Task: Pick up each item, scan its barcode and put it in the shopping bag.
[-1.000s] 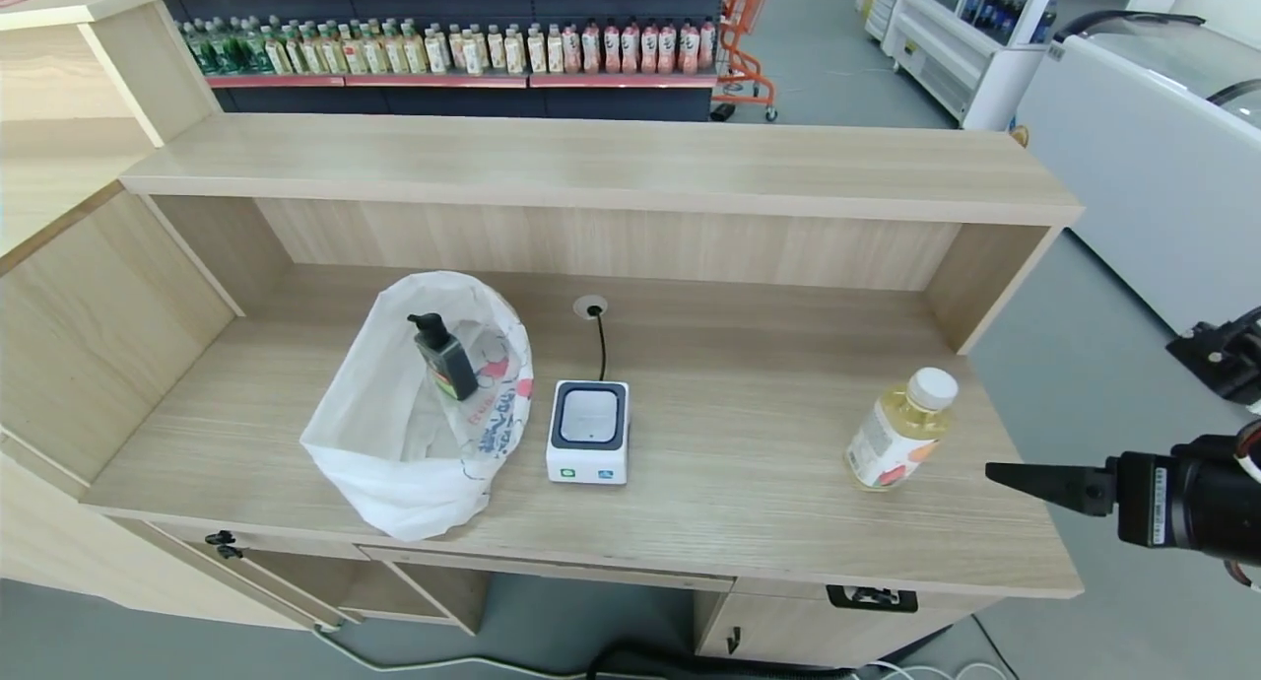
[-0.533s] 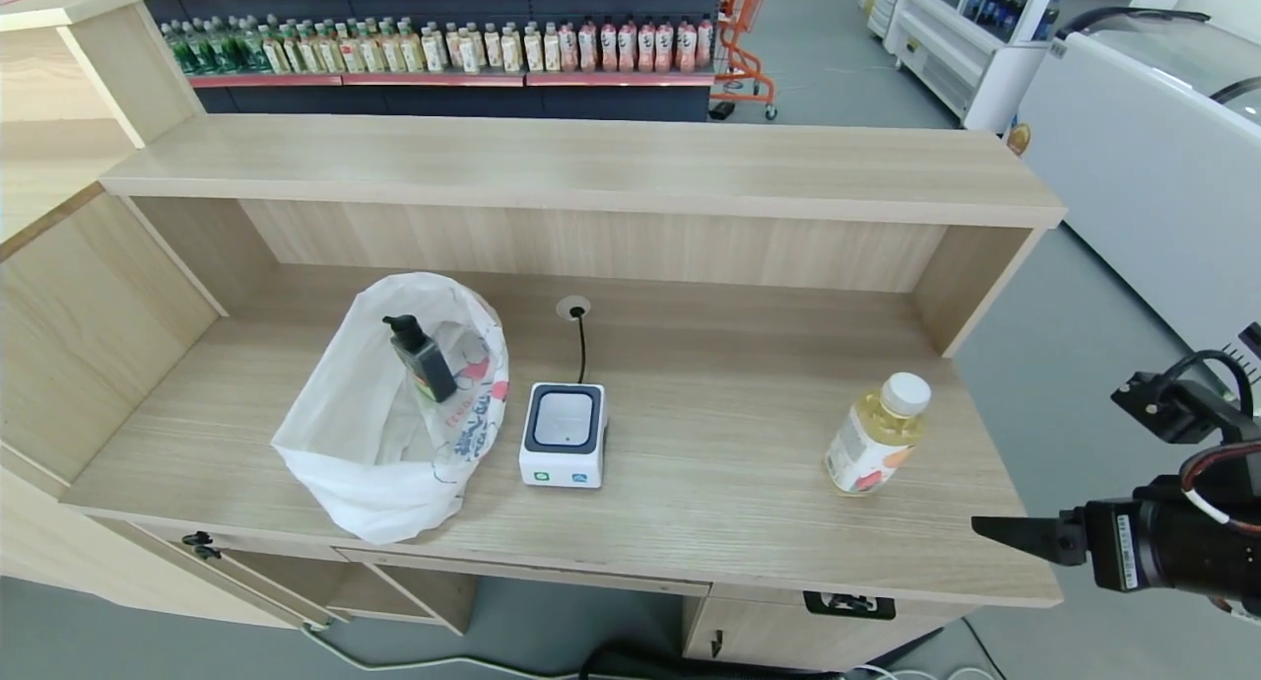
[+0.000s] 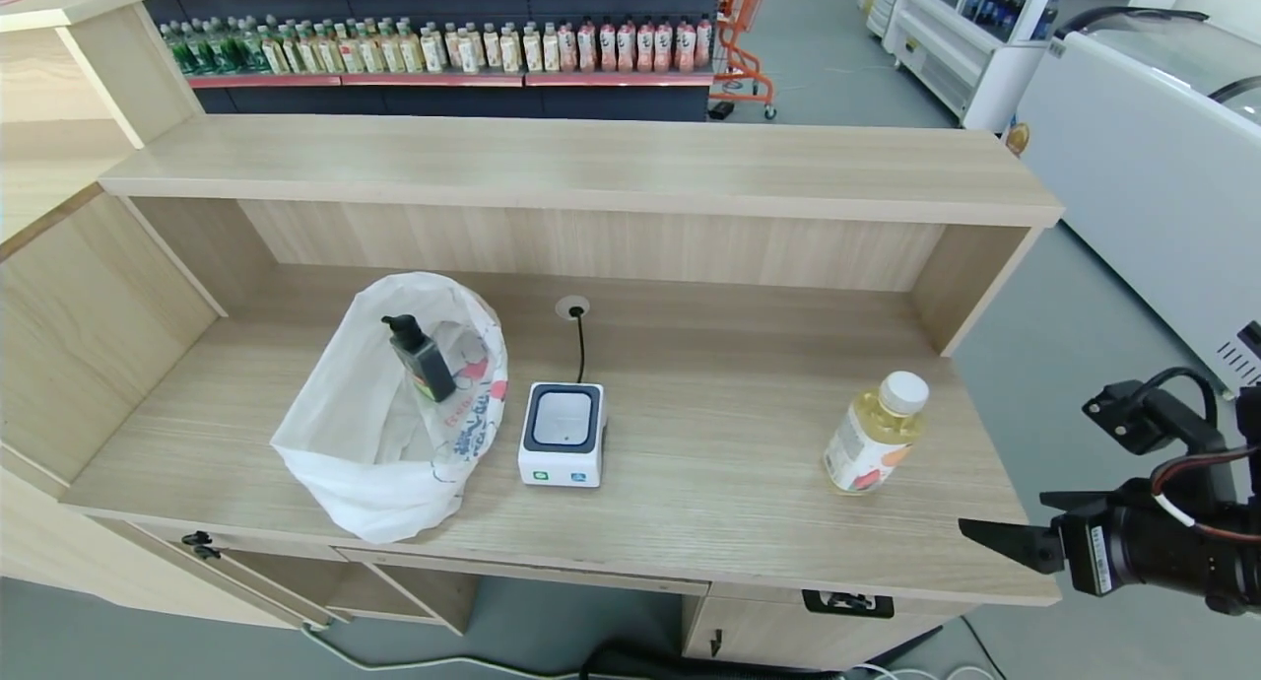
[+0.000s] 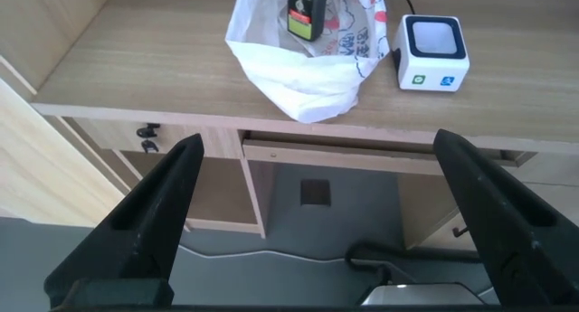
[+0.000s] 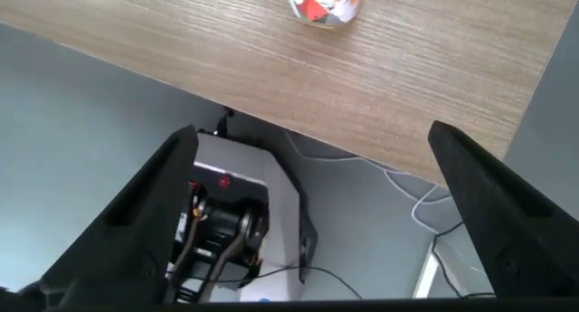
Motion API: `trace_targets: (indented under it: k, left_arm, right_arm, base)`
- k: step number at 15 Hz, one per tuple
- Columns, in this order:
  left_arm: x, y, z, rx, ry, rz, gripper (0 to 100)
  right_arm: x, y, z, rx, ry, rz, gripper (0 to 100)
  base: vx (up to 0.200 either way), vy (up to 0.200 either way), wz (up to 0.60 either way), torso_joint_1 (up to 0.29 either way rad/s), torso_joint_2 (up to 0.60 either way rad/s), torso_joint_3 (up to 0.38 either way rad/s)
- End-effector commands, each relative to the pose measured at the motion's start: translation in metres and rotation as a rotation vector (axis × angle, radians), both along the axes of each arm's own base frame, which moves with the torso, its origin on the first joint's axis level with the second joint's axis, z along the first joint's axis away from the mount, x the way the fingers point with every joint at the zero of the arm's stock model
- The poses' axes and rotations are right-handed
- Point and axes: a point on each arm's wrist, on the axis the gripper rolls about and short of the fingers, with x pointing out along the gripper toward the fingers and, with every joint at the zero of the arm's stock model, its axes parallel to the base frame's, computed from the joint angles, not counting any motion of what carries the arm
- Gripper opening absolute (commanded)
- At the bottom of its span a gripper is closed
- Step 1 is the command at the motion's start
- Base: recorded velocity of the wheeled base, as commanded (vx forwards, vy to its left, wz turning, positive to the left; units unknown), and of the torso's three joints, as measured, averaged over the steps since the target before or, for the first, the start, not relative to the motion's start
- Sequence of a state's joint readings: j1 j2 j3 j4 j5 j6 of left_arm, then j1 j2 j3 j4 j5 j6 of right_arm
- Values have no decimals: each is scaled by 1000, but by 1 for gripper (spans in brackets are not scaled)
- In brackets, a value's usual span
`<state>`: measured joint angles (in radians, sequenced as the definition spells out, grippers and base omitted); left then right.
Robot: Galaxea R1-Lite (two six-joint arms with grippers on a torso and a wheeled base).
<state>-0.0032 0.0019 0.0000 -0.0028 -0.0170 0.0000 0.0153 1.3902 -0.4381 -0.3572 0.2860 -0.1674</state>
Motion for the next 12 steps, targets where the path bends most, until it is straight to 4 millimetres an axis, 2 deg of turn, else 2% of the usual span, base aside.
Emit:
trace_targets:
  k: [1, 4, 12]
  left_arm:
    - [0, 0, 0, 0, -1, 0, 100]
    - [0, 0, 0, 0, -1, 0, 100]
    - [0, 0, 0, 0, -1, 0, 100]
  right_arm:
    - [3, 0, -16, -24, 20, 17, 100]
    - [8, 4, -30, -44, -21, 51, 100]
    - [30, 5, -47, -79, -152, 68, 100]
  base:
    - [0, 0, 0, 0, 0, 0]
    - [0, 0, 0, 0, 0, 0]
    - [0, 0, 0, 0, 0, 0]
